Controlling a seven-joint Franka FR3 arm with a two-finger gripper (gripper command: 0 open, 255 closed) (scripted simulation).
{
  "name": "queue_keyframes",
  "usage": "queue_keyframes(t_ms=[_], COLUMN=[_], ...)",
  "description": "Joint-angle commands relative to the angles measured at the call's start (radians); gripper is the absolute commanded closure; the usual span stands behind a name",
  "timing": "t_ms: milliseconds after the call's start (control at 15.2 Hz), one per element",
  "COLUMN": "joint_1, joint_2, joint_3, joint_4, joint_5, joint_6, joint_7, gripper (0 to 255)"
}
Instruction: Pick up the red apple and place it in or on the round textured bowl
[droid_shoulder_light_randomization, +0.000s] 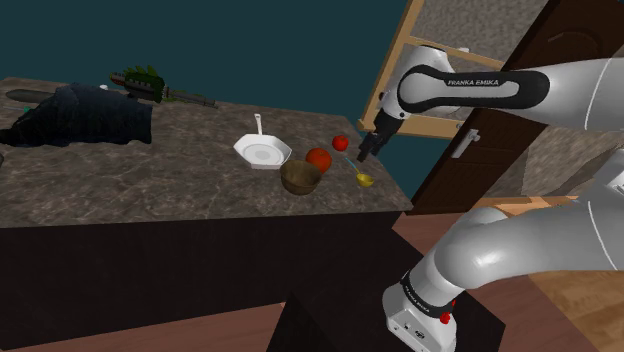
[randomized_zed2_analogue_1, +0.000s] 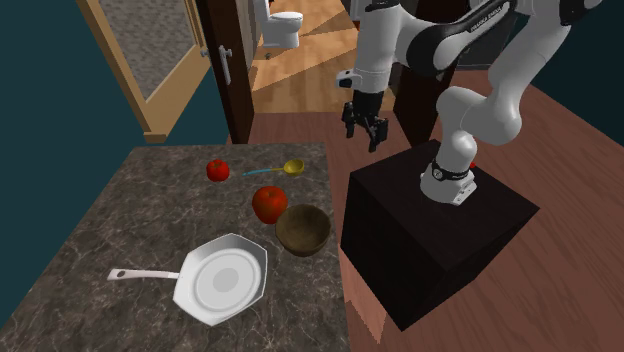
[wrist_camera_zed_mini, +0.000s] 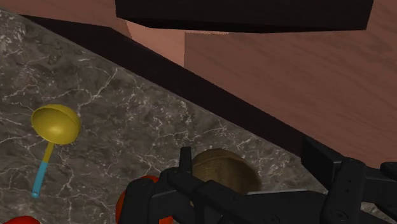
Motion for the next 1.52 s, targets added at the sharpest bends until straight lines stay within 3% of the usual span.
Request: queue_keyframes(t_ms=[0, 264, 462, 660, 858, 1188, 1320, 1452], joint_1=[0.013, 0.055, 0.106, 0.168, 0.21, 0.169, 0.127, 0.11], joint_2=[0.067, 0.204, 0.321, 0.447, 0.586, 0.816, 0.898, 0.932], joint_3=[-0.047, -0.145, -0.223, -0.3, -0.35, -0.327, -0.294, -0.275], joint_4=[0.002, 0.037, 0.085, 0.153, 0.242, 0.432, 0.517, 0.545], joint_5=[0.001, 0.043, 0.121, 0.254, 0.441, 0.748, 0.834, 0.866], joint_6=[0.096, 0.25, 0.347, 0.418, 0.45, 0.422, 0.399, 0.398], joint_7=[-0.08, -0.254, -0.409, -0.595, -0.813, -1.145, -1.243, -1.273], gripper=[0, 0, 0, 0, 0, 0, 0, 0])
